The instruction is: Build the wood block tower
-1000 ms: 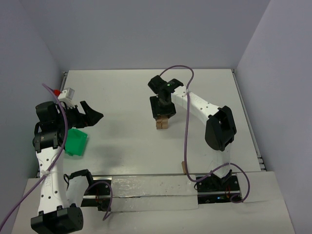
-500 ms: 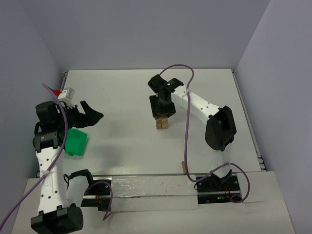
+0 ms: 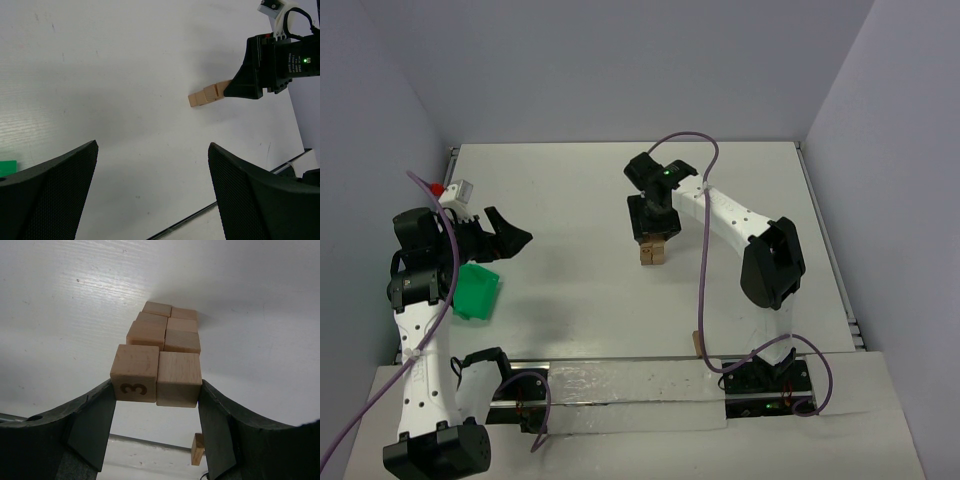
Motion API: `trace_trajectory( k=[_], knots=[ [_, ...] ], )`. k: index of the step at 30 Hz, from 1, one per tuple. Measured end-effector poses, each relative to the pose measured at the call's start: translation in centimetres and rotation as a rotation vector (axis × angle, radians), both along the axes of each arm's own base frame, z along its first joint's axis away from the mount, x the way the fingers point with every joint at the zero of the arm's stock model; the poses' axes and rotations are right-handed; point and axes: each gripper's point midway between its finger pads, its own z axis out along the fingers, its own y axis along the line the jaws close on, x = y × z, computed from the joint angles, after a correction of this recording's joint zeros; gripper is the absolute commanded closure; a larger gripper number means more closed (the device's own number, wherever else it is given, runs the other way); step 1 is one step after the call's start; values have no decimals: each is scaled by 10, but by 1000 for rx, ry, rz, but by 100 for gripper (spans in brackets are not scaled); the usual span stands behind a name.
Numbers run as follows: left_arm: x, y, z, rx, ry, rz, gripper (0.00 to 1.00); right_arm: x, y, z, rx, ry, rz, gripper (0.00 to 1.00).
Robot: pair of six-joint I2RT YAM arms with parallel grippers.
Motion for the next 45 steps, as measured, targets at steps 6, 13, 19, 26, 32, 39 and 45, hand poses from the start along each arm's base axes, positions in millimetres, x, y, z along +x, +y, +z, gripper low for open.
trace_trajectory(
  k=[6,13,19,26,32,39,45],
  knots=[
    [0,0,0,0,0,0,3,1,-1,-1,0,2,-5,36],
    [0,0,0,-2,2,0,3,0,0,-1,10,13,-3,34],
    [1,0,-1,-2,5,0,3,0,1,-1,16,17,-1,24],
    [1,0,-1,-3,6,0,3,-1,1,-2,16,18,1,22],
    [1,0,-1,-3,6,-1,3,-1,1,-2,15,19,3,2],
    [1,-1,-1,-6,7,-5,2,-3,5,-2,37,32,25,0],
    [-1,-5,0,-18,3,-28,1,-7,11,0,69,47,69,0]
  ],
)
